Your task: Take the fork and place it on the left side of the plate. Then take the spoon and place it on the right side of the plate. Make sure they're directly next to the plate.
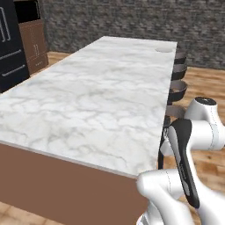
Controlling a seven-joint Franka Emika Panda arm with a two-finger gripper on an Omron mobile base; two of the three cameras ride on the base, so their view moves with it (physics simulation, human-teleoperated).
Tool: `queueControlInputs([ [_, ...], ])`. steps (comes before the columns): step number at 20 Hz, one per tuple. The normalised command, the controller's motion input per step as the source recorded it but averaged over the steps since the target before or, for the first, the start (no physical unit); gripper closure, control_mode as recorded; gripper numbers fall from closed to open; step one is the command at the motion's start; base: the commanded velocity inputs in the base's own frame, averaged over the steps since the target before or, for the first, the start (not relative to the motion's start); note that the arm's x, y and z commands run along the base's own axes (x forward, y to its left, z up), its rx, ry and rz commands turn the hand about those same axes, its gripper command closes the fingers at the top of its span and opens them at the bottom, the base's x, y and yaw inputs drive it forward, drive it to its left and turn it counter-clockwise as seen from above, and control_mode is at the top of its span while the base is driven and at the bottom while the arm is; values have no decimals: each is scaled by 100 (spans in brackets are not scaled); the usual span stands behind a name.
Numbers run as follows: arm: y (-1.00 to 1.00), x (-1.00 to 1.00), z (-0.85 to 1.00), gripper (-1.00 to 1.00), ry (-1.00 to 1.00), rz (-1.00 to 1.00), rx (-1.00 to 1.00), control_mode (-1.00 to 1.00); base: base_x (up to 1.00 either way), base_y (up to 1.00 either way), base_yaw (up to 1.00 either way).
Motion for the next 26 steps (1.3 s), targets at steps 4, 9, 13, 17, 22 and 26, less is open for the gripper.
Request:
queueControlInputs([
  [4, 0, 0, 0, 100, 0, 0, 0, 100, 53, -100, 0],
  [9, 0, 0, 0, 100, 0, 0, 0, 100, 55, -100, 0],
  [13, 0, 0, 0, 100, 0, 0, 0, 100, 58, -100, 2],
  [17, 0, 0, 0, 100, 0, 0, 0, 100, 68, -100, 2],
  [22, 0, 0, 0, 100, 0, 0, 0, 100, 69, -100, 2],
  [26, 0, 0, 0, 100, 0, 0, 0, 100, 68, -100, 3],
])
